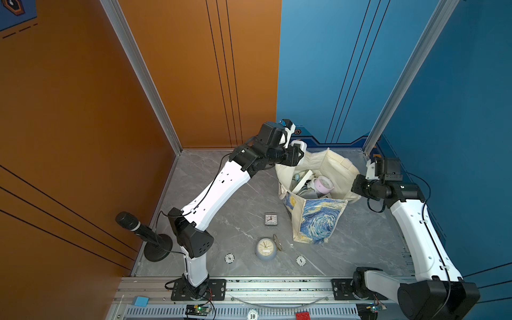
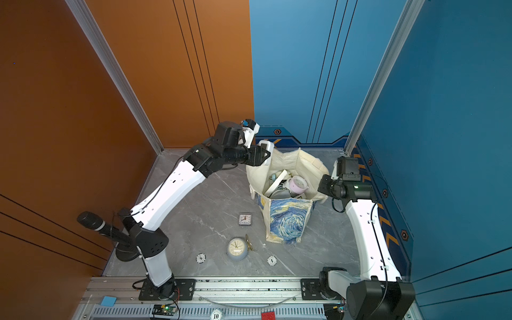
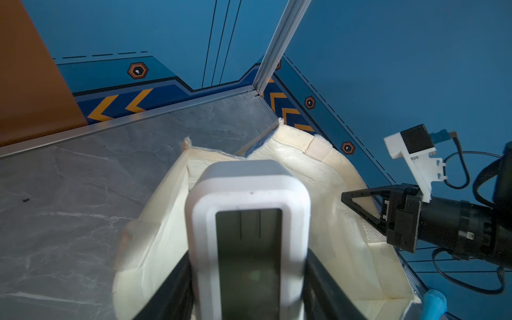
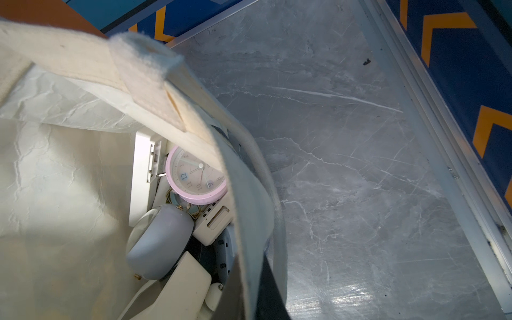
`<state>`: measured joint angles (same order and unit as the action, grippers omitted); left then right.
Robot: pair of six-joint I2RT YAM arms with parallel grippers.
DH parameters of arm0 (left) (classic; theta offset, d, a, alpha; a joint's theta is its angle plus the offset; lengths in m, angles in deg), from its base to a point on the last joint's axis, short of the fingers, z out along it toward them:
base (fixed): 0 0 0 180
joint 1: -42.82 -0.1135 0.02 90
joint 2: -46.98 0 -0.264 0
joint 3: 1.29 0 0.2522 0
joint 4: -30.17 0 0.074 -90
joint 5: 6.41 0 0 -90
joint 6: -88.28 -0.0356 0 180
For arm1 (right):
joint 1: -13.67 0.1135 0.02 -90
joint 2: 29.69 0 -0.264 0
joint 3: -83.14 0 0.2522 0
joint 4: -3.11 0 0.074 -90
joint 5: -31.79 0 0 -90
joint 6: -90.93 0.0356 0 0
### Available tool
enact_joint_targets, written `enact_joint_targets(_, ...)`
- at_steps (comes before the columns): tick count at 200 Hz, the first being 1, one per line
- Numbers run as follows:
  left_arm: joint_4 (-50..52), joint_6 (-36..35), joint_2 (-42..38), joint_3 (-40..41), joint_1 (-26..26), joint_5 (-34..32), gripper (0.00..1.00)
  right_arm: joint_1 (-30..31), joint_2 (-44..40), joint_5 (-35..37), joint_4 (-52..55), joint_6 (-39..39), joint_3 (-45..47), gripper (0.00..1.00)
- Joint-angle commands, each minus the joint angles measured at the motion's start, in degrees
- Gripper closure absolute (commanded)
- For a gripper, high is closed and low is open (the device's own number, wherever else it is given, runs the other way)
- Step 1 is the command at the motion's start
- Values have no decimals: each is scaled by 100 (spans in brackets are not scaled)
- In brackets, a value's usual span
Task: Put the alarm clock into the canvas bag
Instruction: Pick up the alarm from the center of the board, then place the alarm at the canvas bag.
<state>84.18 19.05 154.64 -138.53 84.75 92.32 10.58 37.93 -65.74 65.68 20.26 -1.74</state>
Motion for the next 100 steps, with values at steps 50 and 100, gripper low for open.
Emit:
enact_joint_targets(50, -22, 294, 1135, -955, 384, 373, 49, 79, -172, 20, 163, -87, -245, 90)
enact_joint_targets(100, -17, 715, 1851, -1254, 467, 534, 49, 107, -167, 64, 157, -70, -256, 90)
